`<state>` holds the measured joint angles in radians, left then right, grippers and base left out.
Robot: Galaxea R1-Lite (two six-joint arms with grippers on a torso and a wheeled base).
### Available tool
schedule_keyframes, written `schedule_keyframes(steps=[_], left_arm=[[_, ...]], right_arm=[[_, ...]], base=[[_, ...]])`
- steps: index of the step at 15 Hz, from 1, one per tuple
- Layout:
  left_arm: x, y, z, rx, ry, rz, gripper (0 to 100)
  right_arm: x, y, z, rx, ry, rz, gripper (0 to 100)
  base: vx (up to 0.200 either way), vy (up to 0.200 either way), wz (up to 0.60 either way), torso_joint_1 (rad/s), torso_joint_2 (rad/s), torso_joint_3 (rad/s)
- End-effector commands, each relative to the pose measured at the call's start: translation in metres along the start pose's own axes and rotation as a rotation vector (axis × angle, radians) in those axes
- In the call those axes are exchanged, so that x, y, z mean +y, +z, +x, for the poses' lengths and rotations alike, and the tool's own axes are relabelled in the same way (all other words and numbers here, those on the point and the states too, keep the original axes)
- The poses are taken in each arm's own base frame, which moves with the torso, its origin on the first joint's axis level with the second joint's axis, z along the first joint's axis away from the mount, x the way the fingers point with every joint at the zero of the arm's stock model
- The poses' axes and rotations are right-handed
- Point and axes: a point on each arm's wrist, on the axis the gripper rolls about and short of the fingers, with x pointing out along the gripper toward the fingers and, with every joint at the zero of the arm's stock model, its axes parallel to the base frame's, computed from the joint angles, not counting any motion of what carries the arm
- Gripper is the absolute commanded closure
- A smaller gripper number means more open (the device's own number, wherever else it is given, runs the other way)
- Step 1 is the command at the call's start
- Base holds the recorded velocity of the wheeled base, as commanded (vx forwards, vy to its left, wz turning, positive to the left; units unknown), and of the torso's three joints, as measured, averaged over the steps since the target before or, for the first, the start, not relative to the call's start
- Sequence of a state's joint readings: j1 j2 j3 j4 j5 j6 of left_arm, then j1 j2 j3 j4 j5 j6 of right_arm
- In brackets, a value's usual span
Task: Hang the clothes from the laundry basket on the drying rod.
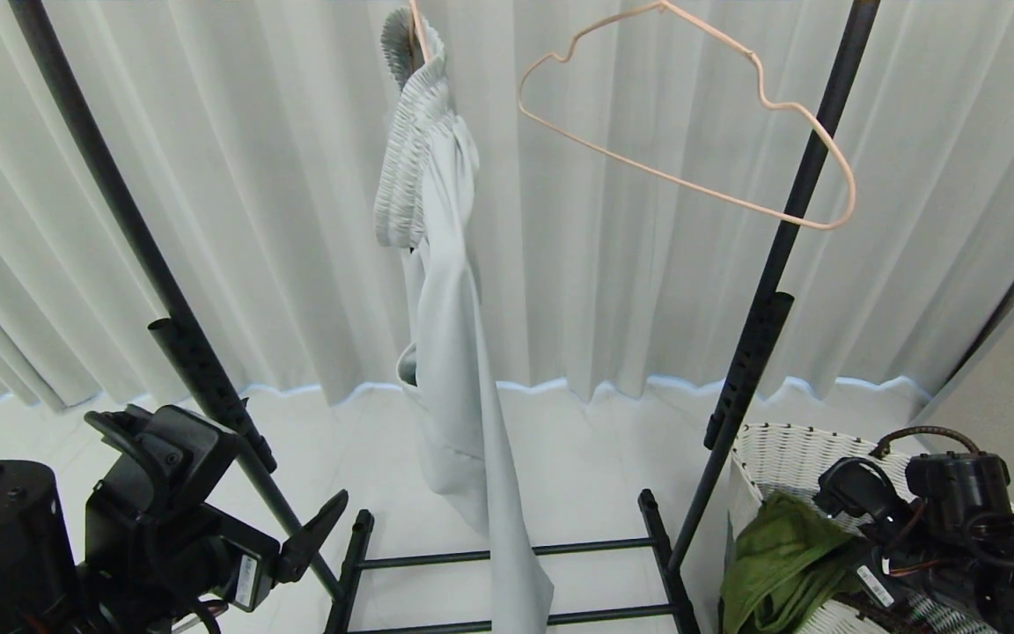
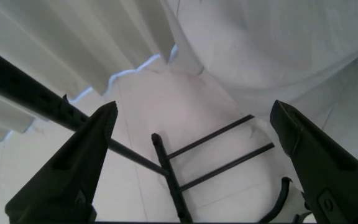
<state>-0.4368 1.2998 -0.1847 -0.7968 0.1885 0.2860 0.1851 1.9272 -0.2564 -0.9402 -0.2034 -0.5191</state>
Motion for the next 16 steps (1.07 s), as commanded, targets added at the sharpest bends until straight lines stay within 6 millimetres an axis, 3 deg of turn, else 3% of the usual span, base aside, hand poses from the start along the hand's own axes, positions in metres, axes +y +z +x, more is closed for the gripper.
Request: schedule_keyframes(steps=[1, 6, 10, 16], left_arm=[[0.000, -0.001, 0.000, 0.002, -0.001, 0.000, 0], [-0.001, -0.008, -0.002, 0.039, 0.043, 0.013, 0], [0.000, -0.013, -0.009, 0.051, 0.089, 0.014, 0], [0.001, -0.019, -0.021, 0.038, 0.091, 0.031, 0]], right_arm=[[-0.001, 0.001, -0.003, -0.010, -0.005, -0.001, 100], [-0.024, 0.033, -0.046, -0.158, -0.069, 0.018, 100], [-0.023, 0.062, -0.105, -0.287, -0.020, -0.034, 100], [-0.021, 0.090, -0.152, -0.429, 0.020, -0.083, 100]], base=[[0.000, 0.000, 0.00, 0.000, 0.00, 0.000], [0.000, 0.000, 0.00, 0.000, 0.00, 0.000], [-0.200, 0.000, 0.00, 0.007, 0.00, 0.001], [-0.200, 0.000, 0.00, 0.000, 0.00, 0.006]])
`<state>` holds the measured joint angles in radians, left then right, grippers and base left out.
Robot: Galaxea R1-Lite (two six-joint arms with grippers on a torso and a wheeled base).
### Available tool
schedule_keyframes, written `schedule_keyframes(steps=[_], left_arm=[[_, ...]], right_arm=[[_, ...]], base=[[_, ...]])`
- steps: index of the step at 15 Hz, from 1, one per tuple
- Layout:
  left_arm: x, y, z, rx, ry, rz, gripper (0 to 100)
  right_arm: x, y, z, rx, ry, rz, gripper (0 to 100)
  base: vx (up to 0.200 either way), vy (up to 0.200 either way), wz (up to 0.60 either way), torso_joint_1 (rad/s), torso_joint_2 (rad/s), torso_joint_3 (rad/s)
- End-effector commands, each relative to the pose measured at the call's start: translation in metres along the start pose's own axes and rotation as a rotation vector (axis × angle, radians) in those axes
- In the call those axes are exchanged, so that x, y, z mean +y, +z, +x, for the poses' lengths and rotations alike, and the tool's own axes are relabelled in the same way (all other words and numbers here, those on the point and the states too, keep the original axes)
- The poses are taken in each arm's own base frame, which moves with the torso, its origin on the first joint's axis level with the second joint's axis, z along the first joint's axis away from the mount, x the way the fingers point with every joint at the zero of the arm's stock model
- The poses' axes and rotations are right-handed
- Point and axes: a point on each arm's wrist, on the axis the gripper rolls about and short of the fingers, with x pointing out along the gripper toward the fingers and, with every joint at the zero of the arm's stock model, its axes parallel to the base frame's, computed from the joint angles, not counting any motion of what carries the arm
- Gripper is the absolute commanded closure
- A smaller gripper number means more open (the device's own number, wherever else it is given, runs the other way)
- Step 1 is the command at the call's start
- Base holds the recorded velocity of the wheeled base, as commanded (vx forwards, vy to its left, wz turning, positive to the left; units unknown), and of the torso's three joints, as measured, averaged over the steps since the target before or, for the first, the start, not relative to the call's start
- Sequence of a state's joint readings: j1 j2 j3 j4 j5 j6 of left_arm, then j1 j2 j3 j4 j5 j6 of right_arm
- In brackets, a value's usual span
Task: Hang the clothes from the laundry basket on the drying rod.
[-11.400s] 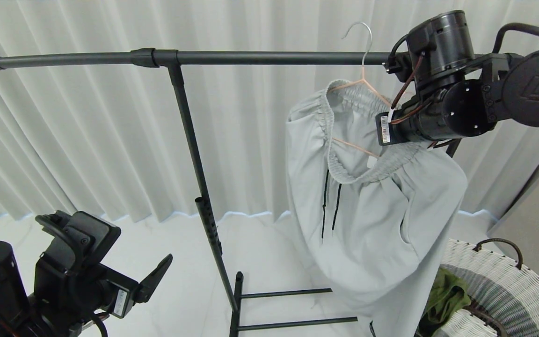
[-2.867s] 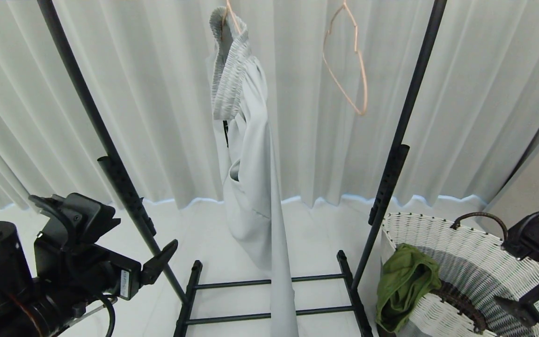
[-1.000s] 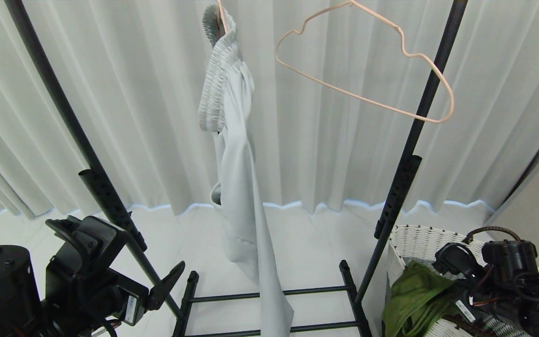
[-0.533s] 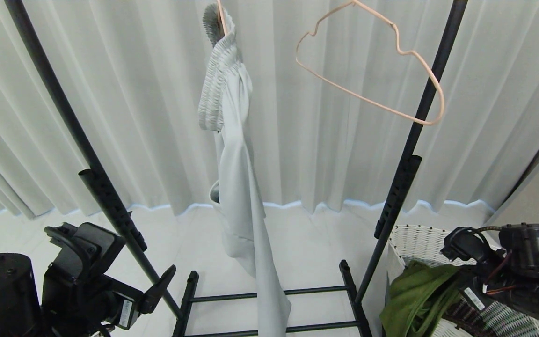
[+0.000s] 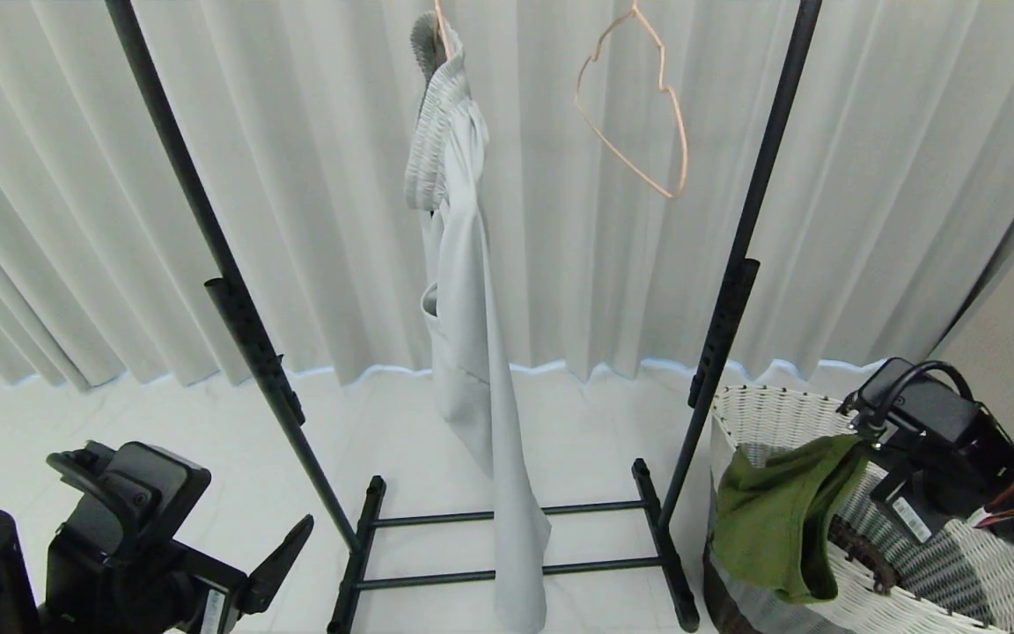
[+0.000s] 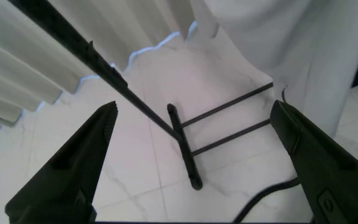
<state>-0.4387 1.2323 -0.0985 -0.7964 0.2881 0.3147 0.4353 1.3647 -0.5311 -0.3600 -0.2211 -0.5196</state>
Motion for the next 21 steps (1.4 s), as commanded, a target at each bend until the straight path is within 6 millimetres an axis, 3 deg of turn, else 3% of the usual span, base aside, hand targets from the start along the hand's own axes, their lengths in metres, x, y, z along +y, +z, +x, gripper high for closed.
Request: schedule_keyframes(steps=[1, 7, 11, 15, 21], left_arm=[[0.000, -0.003, -0.006, -0.007, 0.001, 0.003, 0], [-0.004, -0.004, -0.011, -0.042, -0.064, 0.037, 0], [-0.020, 0.027, -0.007, -0.192, -0.318, 0.004, 0], [-0.057, 0.068, 0.009, -0.222, -0.496, -0.123, 0], [-0.129, 0.090, 0.038, -0.125, -0.678, -0.194, 0]], right_arm=[[-0.006, 0.029, -0.022, -0.115, 0.005, -0.007, 100], [0.000, 0.075, -0.035, -0.236, 0.084, -0.006, 100], [0.019, 0.109, -0.045, -0.339, 0.204, 0.110, 100], [0.036, 0.132, -0.052, -0.396, 0.305, 0.200, 100], [0.051, 0.140, -0.063, -0.426, 0.391, 0.238, 100]], base=[[-0.200, 0.000, 0.00, 0.007, 0.01, -0.002], [0.000, 0.000, 0.00, 0.000, 0.00, 0.000], [0.000, 0.000, 0.00, 0.000, 0.00, 0.000], [0.000, 0.000, 0.00, 0.000, 0.00, 0.000], [0.000, 0.000, 0.00, 0.000, 0.00, 0.000]])
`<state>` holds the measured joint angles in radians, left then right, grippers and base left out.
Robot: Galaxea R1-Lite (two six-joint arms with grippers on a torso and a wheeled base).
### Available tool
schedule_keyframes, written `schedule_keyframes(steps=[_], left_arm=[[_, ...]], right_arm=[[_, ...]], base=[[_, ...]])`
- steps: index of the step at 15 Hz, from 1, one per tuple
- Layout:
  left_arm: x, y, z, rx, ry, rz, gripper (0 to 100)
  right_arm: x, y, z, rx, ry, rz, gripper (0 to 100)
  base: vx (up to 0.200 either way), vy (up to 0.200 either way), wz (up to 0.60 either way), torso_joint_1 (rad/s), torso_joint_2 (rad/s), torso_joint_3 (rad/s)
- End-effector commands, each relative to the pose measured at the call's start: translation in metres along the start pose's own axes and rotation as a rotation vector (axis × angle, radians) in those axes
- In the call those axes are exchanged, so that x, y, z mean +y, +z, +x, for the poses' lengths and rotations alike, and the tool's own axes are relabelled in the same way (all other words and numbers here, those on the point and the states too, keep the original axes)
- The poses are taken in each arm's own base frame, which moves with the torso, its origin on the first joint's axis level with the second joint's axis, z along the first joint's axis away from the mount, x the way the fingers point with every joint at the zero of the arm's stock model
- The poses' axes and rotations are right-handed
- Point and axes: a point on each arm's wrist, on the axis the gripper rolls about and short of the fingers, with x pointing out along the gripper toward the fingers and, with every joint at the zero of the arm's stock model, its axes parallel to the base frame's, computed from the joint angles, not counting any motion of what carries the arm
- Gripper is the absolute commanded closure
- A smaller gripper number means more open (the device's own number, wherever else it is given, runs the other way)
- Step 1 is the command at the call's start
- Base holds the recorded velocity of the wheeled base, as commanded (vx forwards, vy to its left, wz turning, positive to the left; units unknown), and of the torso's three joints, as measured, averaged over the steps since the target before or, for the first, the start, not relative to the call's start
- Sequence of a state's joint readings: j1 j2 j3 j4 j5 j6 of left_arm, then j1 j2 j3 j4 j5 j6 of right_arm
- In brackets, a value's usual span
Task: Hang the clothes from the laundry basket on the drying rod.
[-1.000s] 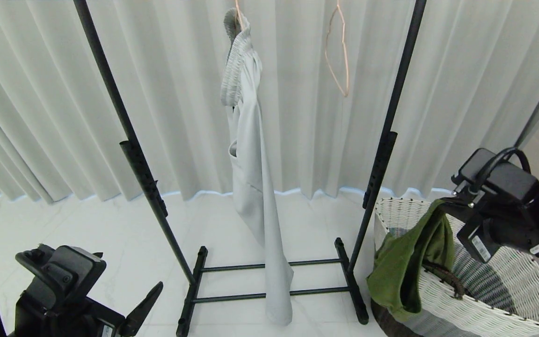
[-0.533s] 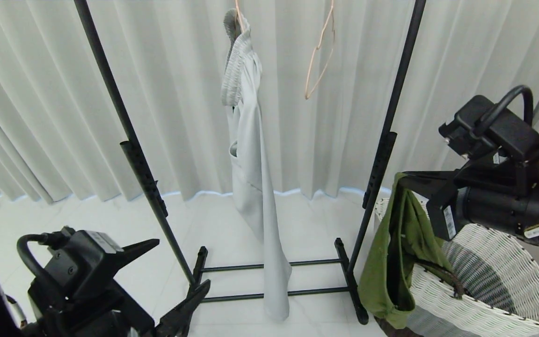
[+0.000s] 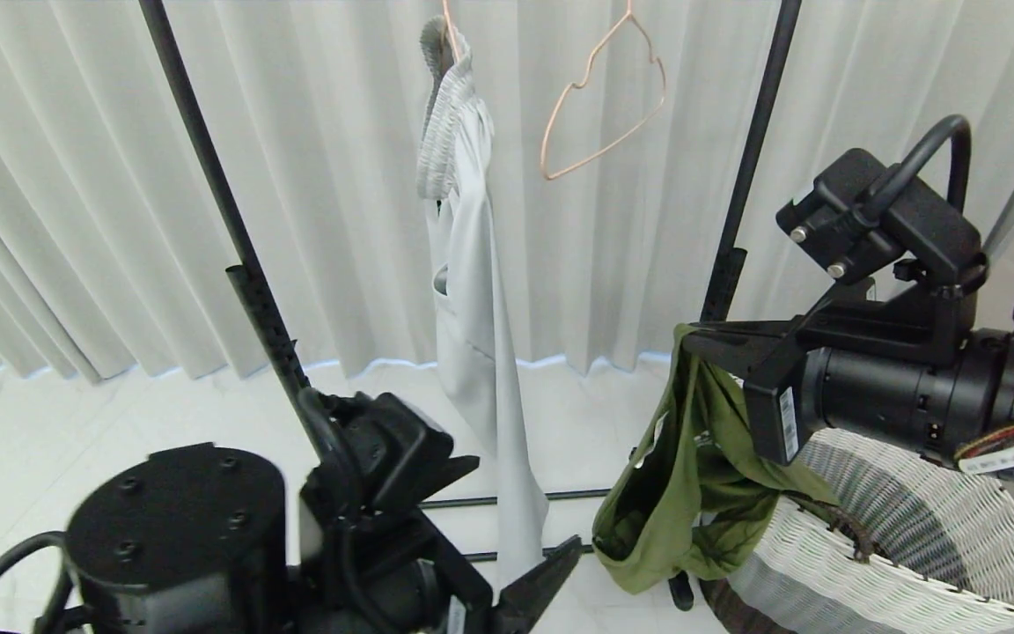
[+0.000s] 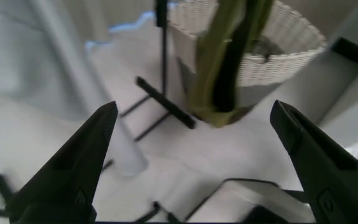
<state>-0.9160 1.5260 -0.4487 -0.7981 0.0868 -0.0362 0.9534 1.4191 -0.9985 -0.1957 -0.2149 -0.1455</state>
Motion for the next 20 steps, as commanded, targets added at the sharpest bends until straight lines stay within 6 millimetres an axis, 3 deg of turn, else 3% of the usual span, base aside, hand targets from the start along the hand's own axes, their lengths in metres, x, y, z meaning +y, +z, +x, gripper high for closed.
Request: schedule_keyframes(steps=[1, 6, 9, 10, 14, 18, 19, 20], left_arm=[[-0.014, -0.008, 0.043, 0.073, -0.030, -0.032, 0], [-0.008, -0.030, 0.093, 0.159, 0.050, -0.109, 0], [-0.006, -0.039, 0.112, 0.184, 0.088, -0.115, 0], [-0.006, -0.039, 0.112, 0.184, 0.088, -0.115, 0], [-0.002, -0.070, 0.116, 0.289, 0.146, -0.099, 0], [-0.002, -0.075, 0.112, 0.287, 0.160, -0.110, 0], [-0.001, -0.079, 0.110, 0.297, 0.162, -0.108, 100], [-0.001, -0.081, 0.107, 0.295, 0.170, -0.107, 100]], right_arm=[[0.005, 0.001, -0.001, -0.005, 0.021, -0.002, 100], [0.009, 0.001, -0.001, -0.011, 0.034, 0.001, 100], [0.010, 0.003, -0.004, -0.019, 0.041, 0.016, 100], [0.010, 0.003, -0.004, -0.019, 0.041, 0.016, 100], [0.009, 0.004, -0.007, -0.027, 0.043, 0.017, 100], [0.009, 0.004, -0.008, -0.028, 0.042, 0.018, 100], [0.009, 0.004, -0.008, -0.028, 0.041, 0.018, 100], [0.009, 0.003, -0.008, -0.027, 0.041, 0.017, 100]], base=[[0.000, 0.000, 0.00, 0.000, 0.00, 0.000], [0.000, 0.000, 0.00, 0.000, 0.00, 0.000], [0.000, 0.000, 0.00, 0.000, 0.00, 0.000], [0.000, 0.000, 0.00, 0.000, 0.00, 0.000], [0.000, 0.000, 0.00, 0.000, 0.00, 0.000], [0.000, 0.000, 0.00, 0.000, 0.00, 0.000], [0.000, 0.000, 0.00, 0.000, 0.00, 0.000], [0.000, 0.000, 0.00, 0.000, 0.00, 0.000]])
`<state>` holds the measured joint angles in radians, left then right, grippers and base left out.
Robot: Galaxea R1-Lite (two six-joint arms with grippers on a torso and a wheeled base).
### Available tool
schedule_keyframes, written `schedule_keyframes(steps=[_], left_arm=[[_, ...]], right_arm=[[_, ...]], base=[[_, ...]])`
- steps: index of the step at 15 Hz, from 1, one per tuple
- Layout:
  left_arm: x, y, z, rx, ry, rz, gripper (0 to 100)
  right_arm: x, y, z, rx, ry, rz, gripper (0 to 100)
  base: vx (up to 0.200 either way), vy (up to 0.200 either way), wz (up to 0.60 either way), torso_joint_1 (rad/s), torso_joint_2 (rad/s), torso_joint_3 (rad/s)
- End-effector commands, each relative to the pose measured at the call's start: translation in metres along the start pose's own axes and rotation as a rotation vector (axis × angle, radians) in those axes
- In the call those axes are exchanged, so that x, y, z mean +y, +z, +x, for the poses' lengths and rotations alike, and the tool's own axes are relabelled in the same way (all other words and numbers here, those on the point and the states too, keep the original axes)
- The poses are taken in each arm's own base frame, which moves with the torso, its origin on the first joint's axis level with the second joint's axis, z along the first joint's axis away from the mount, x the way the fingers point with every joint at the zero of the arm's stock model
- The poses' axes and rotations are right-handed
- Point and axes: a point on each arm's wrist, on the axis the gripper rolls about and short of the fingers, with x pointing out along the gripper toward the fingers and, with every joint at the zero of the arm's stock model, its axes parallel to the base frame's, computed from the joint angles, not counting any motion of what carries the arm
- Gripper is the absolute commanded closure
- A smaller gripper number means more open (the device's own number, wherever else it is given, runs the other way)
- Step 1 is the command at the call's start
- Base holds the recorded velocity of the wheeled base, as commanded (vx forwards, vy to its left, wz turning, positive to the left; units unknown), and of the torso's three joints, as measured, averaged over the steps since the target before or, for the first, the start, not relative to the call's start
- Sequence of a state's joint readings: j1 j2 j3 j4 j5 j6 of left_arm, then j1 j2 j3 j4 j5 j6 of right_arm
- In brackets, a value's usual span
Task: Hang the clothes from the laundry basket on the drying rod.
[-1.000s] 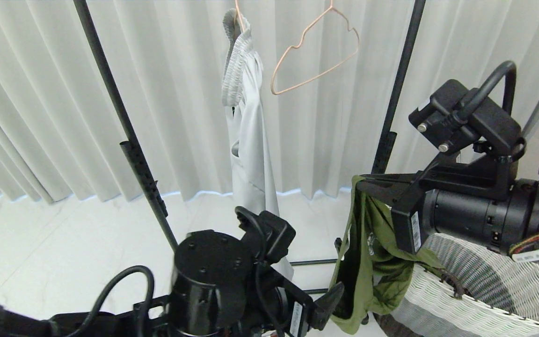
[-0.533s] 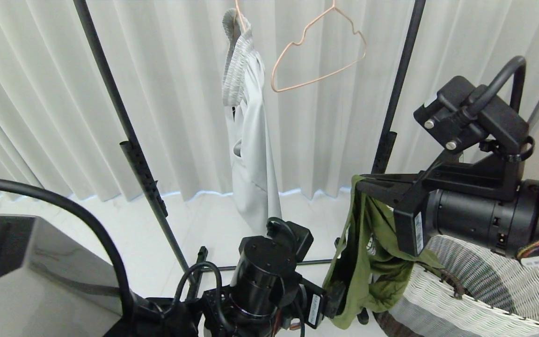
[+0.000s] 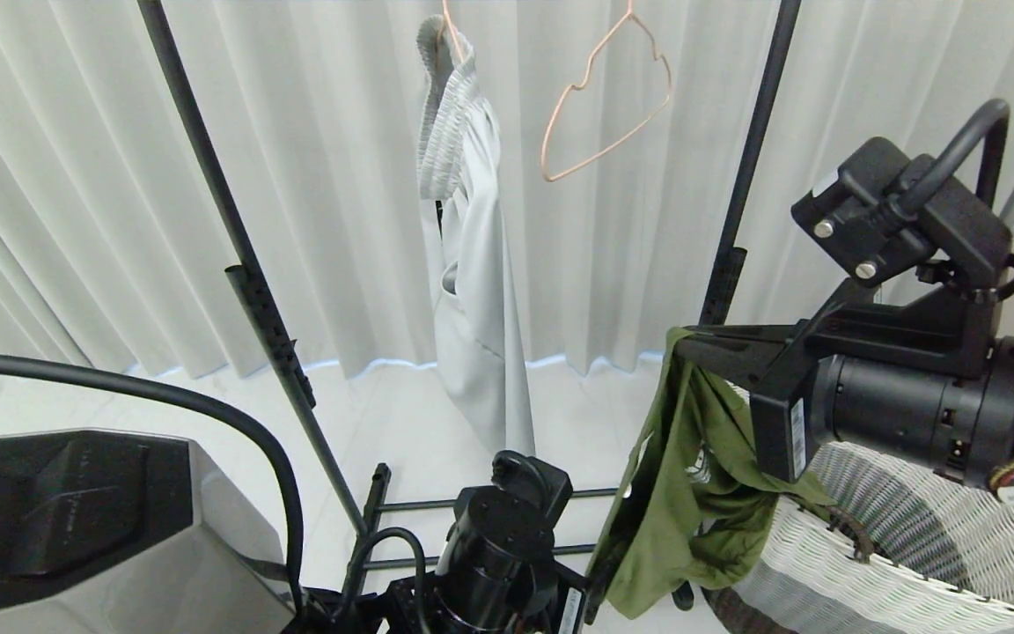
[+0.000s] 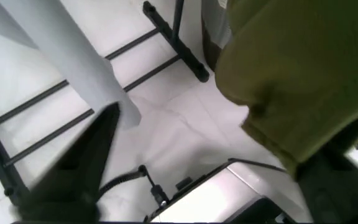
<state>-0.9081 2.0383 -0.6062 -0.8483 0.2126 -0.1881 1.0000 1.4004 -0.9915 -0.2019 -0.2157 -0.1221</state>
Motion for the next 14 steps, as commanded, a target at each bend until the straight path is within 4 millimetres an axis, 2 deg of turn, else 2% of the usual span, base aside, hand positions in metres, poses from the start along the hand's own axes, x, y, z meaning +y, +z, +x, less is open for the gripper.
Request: schedule_keyframes(steps=[1, 3, 6, 8, 10, 12, 14], left_arm=[[0.003, -0.010, -0.005, 0.011, 0.033, 0.011, 100], [0.005, -0.018, -0.020, -0.017, 0.088, 0.080, 100], [0.021, 0.000, -0.055, -0.127, 0.217, 0.125, 100], [0.047, 0.029, -0.085, -0.199, 0.306, 0.092, 100], [0.063, 0.064, -0.121, -0.249, 0.361, 0.055, 100], [0.068, 0.106, -0.163, -0.292, 0.379, 0.027, 100], [0.067, 0.140, -0.191, -0.373, 0.373, 0.007, 100]], right_arm=[[0.000, 0.000, 0.000, 0.000, 0.000, -0.001, 100], [-0.001, -0.003, 0.000, 0.010, -0.005, -0.002, 100], [-0.001, -0.010, 0.002, 0.035, -0.014, -0.006, 100], [-0.001, -0.010, 0.003, 0.036, -0.016, -0.006, 100], [-0.001, -0.007, 0.005, -0.002, -0.024, 0.002, 100], [-0.006, -0.003, 0.005, -0.042, -0.048, 0.014, 100], [-0.012, 0.002, 0.003, -0.077, -0.073, 0.024, 100]], base=[[0.000, 0.000, 0.00, 0.000, 0.00, 0.000], [0.000, 0.000, 0.00, 0.000, 0.00, 0.000], [0.000, 0.000, 0.00, 0.000, 0.00, 0.000], [0.000, 0.000, 0.00, 0.000, 0.00, 0.000], [0.000, 0.000, 0.00, 0.000, 0.00, 0.000], [0.000, 0.000, 0.00, 0.000, 0.00, 0.000], [0.000, 0.000, 0.00, 0.000, 0.00, 0.000]])
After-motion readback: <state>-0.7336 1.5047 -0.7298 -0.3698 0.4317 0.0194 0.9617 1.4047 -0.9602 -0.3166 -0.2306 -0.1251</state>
